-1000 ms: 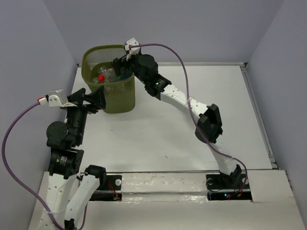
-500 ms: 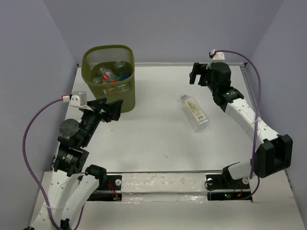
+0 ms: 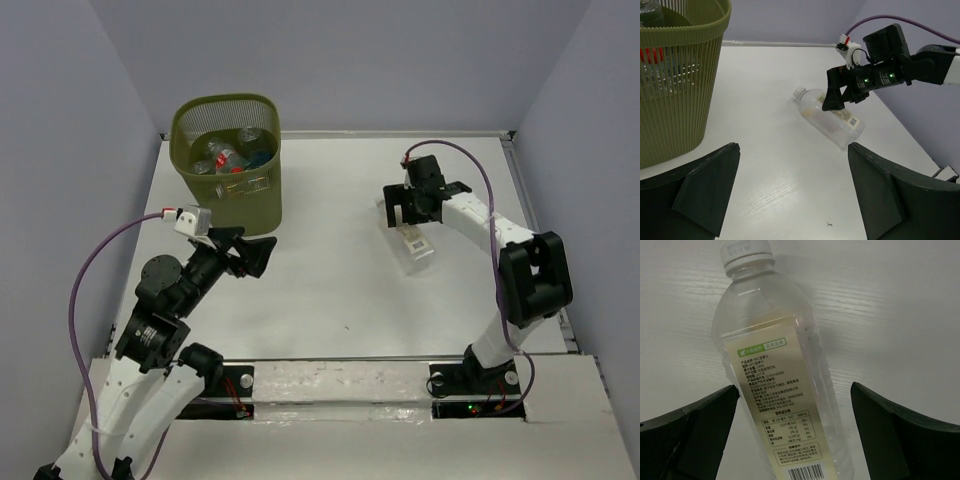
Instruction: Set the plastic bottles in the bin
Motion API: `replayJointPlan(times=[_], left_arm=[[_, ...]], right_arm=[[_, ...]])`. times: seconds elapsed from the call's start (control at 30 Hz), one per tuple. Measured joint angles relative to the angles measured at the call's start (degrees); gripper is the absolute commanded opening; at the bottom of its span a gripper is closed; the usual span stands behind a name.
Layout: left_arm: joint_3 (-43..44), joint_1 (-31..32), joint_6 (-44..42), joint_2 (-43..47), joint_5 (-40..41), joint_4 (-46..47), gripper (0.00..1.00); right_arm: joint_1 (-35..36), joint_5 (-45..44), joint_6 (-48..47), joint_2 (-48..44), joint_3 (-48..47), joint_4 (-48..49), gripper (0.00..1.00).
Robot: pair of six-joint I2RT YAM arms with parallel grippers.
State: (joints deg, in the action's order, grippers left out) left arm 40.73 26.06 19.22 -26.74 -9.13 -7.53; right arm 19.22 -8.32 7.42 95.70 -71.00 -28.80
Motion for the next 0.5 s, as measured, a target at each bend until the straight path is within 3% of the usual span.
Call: replayJointPlan(times=[0.13, 0.17, 0.3, 0.5], left_arm=[[0.0, 1.2, -0.7, 1.1, 1.2, -0.3, 0.99], [0.0, 1.4, -0.9, 1.4, 1.6, -0.3, 0.99], [0.0, 1.7, -1.1, 1.9, 2.7, -0.6, 0.99], [0.1, 1.7, -1.1, 3.0, 6.9, -1.7, 0.99]], right_arm=[[0.1, 2.5, -0.5, 4.2, -2.0, -0.7, 0.97], [0.2, 2.6, -0.8, 5.4, -2.3, -1.1, 0.82], [0.4, 2.7, -1.4, 8.3, -3.3, -1.9, 0.46], [4.7, 0.1, -1.6, 3.1, -9.2, -4.6, 0.43]])
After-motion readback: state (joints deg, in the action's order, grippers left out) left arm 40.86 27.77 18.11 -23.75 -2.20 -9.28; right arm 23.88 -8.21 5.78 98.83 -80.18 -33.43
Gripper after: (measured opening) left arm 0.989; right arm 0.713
